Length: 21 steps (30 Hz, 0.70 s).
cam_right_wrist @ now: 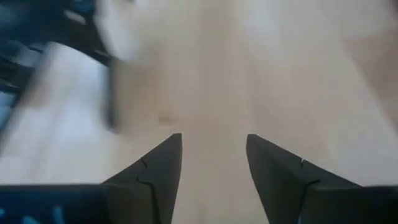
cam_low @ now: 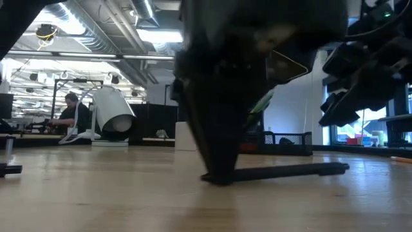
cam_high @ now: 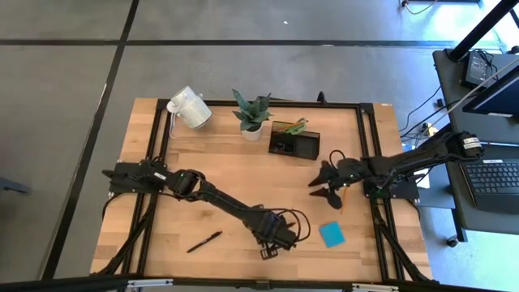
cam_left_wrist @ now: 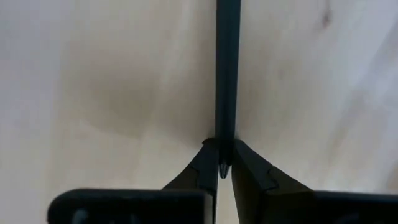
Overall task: Pick and place office supplies into organizer
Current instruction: Put the right black pen into the desk organizer
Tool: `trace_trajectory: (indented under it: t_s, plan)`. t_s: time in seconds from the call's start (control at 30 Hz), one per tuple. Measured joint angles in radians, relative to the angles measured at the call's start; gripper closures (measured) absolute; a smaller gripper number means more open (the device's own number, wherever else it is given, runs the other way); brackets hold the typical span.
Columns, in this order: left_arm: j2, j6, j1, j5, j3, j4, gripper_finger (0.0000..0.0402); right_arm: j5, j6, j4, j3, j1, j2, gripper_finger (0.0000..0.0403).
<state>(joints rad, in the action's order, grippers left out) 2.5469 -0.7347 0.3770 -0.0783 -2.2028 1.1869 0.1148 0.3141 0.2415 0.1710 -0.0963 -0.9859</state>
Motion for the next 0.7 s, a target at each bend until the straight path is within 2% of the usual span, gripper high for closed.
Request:
trace_trajectory:
  t_s: [0.13, 0.33, 0.5, 0.7]
  plan:
    - [0.0, 0.025, -0.019, -0.087, 0.0, -0.012, 0.0384, 0.069, -0.003, 0.154, -0.045, -0.017, 0.0, 0.022]
    - [0.001, 0.026, -0.036, -0.162, 0.002, -0.014, 0.0384, 0.065, -0.032, 0.162, -0.039, -0.093, 0.0, 0.022]
    - [0.002, 0.014, -0.046, -0.198, 0.003, -0.016, 0.0384, 0.011, -0.122, 0.159, -0.04, -0.167, 0.0, 0.022]
    - [0.011, 0.007, -0.047, -0.267, -0.021, -0.016, 0.0384, -0.104, -0.221, 0.151, -0.04, -0.229, 0.0, 0.022]
